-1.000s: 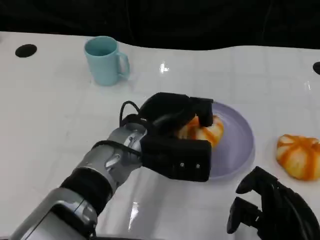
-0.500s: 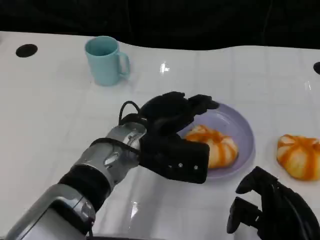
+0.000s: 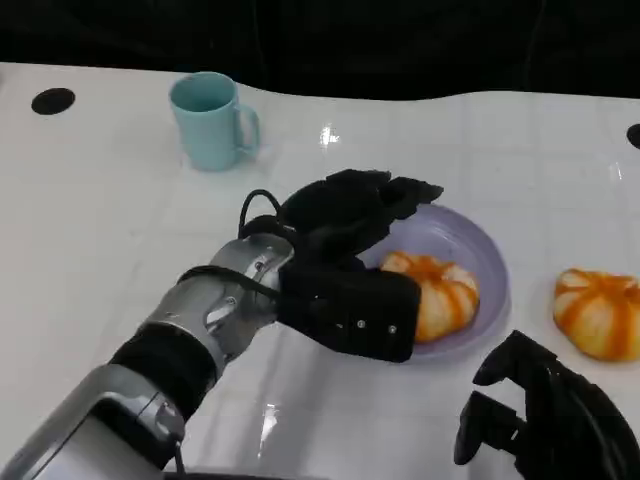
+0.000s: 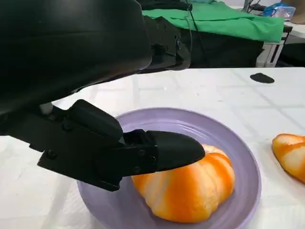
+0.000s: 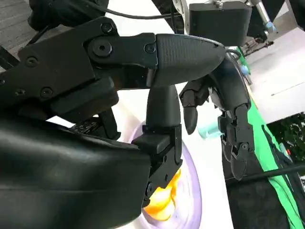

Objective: Grasp the bread from the table and place it into the plate.

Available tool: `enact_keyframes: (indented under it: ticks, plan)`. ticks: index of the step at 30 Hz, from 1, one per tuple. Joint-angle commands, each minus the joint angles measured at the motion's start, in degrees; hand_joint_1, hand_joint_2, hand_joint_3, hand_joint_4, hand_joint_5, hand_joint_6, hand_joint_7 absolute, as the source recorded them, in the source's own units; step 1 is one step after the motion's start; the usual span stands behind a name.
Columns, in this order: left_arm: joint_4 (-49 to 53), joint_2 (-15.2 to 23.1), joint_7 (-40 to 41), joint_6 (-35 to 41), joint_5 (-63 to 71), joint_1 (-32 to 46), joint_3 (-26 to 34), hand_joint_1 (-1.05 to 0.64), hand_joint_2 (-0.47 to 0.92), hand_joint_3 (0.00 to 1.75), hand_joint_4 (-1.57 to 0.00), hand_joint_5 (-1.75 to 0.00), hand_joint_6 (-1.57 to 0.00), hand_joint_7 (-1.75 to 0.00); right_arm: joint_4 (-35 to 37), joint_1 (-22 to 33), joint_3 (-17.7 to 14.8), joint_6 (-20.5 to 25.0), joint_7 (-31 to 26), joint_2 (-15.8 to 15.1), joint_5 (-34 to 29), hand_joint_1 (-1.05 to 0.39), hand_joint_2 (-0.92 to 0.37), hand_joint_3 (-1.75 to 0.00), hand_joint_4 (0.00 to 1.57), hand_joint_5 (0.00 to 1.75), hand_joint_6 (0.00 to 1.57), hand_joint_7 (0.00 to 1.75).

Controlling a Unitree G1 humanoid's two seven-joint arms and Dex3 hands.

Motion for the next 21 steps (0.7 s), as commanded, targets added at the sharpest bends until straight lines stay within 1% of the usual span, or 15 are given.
enact_keyframes:
  ticks: [1,5,7,15,18,21]
  plan:
    - [-0.70,1.19,0.95,-0.34,-0.13,1.19,0.51,-0.85,0.92,0.64,-0.03,-0.10,-0.02,-0.24,0.13,-0.16,-0.33,-0.77,0.11,-0.23,0.30,-0.54,-0.91,-0.50,0.77,1.75,0.46,1.75]
    - [-3.69,2.21,-2.73,-3.32,-7.99,5.98,5.59,-0.83,0.92,0.57,-0.08,-0.14,-0.07,-0.25,-0.53,0.10,-0.31,-0.37,-0.22,-0.40,0.16,-0.55,-0.92,-0.50,0.76,1.75,0.46,1.75]
    - [-4.47,2.42,-3.83,-3.64,-9.13,6.73,6.30,-0.82,0.92,0.56,-0.08,-0.15,-0.08,-0.24,-0.59,0.12,-0.36,-0.25,-0.19,-0.41,0.30,-0.55,-0.92,-0.50,0.75,1.75,0.45,1.75]
    - [-9.51,5.88,-6.90,-5.90,-11.92,11.15,8.79,-0.80,0.92,0.55,-0.11,-0.19,-0.11,-0.21,-0.09,-0.22,-0.73,-0.51,0.22,-0.80,0.30,-0.55,-0.92,-0.49,0.75,1.75,0.46,1.74]
    - [-11.27,6.45,-7.87,-5.99,-13.12,12.71,9.62,-0.80,0.92,0.55,-0.12,-0.21,-0.13,-0.21,-0.24,-0.22,-0.91,-0.09,0.08,-0.85,0.60,-0.54,-0.92,-0.49,0.74,1.75,0.45,1.75]
    - [-13.53,6.65,-9.36,-6.43,-16.35,15.32,11.31,-0.76,0.92,0.50,-0.17,-0.26,-0.20,-0.21,-0.29,-0.20,-1.25,0.28,0.19,-0.70,1.41,-0.54,-0.92,-0.49,0.74,1.75,0.45,1.75]
